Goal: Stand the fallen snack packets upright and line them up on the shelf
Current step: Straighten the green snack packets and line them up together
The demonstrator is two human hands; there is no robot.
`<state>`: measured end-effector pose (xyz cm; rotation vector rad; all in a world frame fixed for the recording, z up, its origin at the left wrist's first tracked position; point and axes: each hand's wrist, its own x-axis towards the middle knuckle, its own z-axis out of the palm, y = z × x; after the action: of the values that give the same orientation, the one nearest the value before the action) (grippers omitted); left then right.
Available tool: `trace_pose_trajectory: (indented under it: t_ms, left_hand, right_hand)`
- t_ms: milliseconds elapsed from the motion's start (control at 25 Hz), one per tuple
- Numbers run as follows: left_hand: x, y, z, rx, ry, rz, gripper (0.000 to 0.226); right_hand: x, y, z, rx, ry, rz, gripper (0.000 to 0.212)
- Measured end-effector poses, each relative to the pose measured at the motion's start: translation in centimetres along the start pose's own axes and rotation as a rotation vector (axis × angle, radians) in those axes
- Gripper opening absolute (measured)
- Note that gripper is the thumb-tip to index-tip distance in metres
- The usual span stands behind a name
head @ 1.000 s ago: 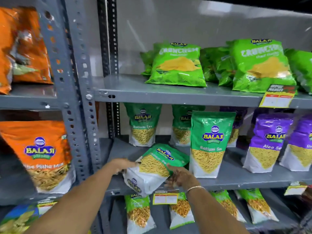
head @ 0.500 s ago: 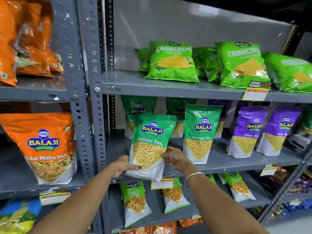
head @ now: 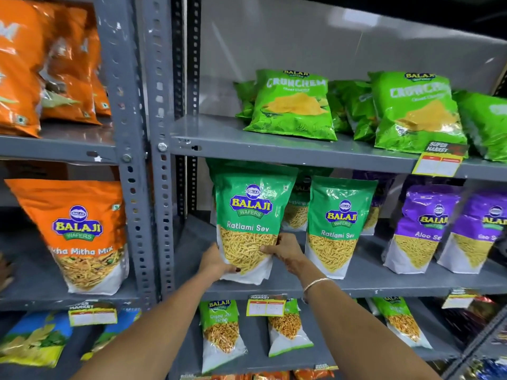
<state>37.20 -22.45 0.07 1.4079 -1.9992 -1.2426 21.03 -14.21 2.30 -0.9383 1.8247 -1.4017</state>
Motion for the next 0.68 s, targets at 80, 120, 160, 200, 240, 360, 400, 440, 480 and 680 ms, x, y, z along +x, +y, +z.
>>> trace_pose_trajectory:
  t_ms: [80,120,160,200,240,360,400,440,480,680]
  left_hand:
    - [1.2,0.0,0.7,0.005,0.029,0.016,0.068]
    - [1.9,-0.1,1.1,0.006,0.043,0.019,0.063]
    - [2.5,-0.4,1.5,0.007,0.056,0.018,0.060]
    - [3.0,-0.7,1.9,0.002,0.068,0.019,0.062]
    - [3.4,-1.1,2.2,-0.003,0.080,0.021,0.065]
    - [4.1,-2.1,3.1,-0.007,0.097,0.017,0.074]
    - [4.1,-2.3,3.3,-0.004,0.104,0.023,0.074]
    - [4.1,-2.4,3.4,-0.004,0.109,0.022,0.074]
    - [4.0,-2.5,3.5,-0.002,0.108,0.020,0.074]
    - [3.9,-3.6,3.0,-0.031,0.029,0.050,0.079]
  right_hand:
    - [1.3,0.5,0.1,-0.007,0.018,-0.039,0.043]
    - [1.9,0.8,0.1,-0.016,0.024,-0.051,0.045]
    - [2.7,1.3,0.2,-0.016,0.030,-0.056,0.045]
    - [3.4,1.9,0.3,-0.009,0.034,-0.061,0.046]
    - [3.8,2.4,0.5,-0.005,0.045,-0.053,0.047]
    - [4.6,3.7,0.8,0.034,0.040,-0.020,0.048]
    - [4.7,3.9,0.8,0.055,0.030,-0.015,0.049]
    - [4.7,4.2,0.7,0.081,0.014,-0.009,0.050]
    - [4.7,4.5,0.5,0.102,-0.005,-0.002,0.053]
    - [3.1,6.9,0.9,-0.019,-0.017,0.095,0.057]
